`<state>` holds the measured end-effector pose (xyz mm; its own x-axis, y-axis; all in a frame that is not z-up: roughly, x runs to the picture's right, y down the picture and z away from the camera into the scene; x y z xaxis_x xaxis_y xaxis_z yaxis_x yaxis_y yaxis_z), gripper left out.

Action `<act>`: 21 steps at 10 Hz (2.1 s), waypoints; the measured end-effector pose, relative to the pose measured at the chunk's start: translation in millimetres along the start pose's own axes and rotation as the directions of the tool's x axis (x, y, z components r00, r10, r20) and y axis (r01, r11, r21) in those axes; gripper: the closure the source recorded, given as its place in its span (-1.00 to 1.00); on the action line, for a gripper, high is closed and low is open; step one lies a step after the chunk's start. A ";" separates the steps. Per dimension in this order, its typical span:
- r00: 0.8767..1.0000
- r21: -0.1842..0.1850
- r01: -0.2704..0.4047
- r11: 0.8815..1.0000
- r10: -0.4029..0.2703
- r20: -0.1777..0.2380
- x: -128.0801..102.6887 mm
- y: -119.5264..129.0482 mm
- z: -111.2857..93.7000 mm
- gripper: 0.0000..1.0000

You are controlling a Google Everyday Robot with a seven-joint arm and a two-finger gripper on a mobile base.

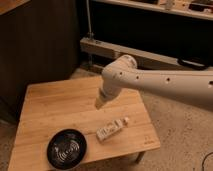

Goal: Place the bottle in the ceramic bowl

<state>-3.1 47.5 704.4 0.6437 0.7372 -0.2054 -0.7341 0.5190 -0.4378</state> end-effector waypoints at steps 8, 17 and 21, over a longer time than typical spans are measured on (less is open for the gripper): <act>0.973 0.043 0.220 0.975 -0.222 0.062 0.4 1.6 0.1 -0.30; 0.452 0.029 0.875 0.482 -0.838 0.305 29.9 -31.3 -7.5 -0.30; 0.445 -0.020 0.891 0.453 -0.865 0.231 28.2 -25.8 -1.1 -0.30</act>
<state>34.2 54.4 709.0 0.8718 -0.0207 0.4895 0.2449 0.8837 -0.3989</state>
